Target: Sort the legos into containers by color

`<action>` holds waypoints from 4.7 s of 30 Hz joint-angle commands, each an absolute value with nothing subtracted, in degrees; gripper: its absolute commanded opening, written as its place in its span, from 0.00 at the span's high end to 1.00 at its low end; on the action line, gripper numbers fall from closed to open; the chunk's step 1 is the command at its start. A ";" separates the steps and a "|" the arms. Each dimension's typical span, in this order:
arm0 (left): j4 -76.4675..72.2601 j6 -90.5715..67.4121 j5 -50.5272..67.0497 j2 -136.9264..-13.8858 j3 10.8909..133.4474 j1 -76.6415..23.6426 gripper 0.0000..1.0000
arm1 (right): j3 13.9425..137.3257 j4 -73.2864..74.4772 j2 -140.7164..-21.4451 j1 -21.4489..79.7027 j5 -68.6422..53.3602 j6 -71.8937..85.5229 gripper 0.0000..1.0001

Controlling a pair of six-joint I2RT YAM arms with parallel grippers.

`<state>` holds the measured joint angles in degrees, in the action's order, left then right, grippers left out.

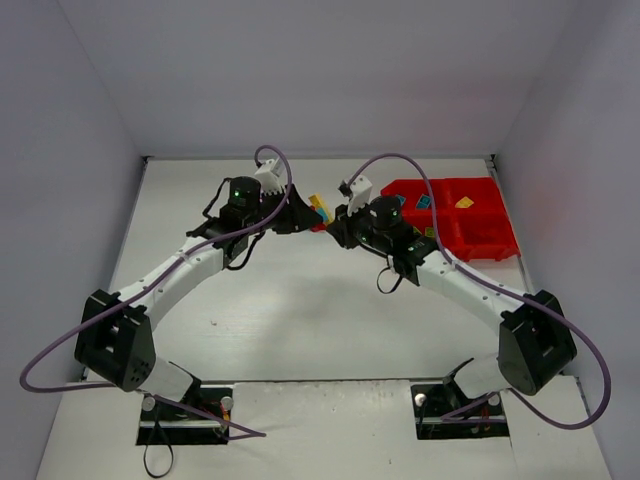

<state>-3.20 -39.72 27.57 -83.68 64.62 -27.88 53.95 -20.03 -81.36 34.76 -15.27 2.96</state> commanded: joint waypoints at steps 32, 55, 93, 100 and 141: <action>-10.20 -38.94 34.63 -80.24 62.75 -26.28 0.94 | 54.76 -20.39 -77.43 35.77 -5.01 -9.39 1.00; 3.39 -29.29 33.31 -77.26 68.20 -25.58 0.94 | 61.51 -10.73 -81.82 17.77 7.20 0.26 1.00; 3.08 -3.08 37.26 -65.74 61.09 -25.75 0.92 | 80.08 -7.55 -98.12 -7.13 -14.47 14.77 0.54; -1.57 1.92 39.28 -63.81 57.40 -25.75 0.88 | 71.20 -10.10 -87.19 1.56 -35.23 19.50 0.44; -18.72 13.09 42.98 -54.40 43.77 -26.02 0.80 | 64.25 -38.58 -93.07 31.02 -66.53 39.90 0.62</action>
<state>-11.90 11.99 39.70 -55.64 42.61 -25.89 64.14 -31.27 -92.88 30.48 -64.86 38.63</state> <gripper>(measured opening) 0.317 0.401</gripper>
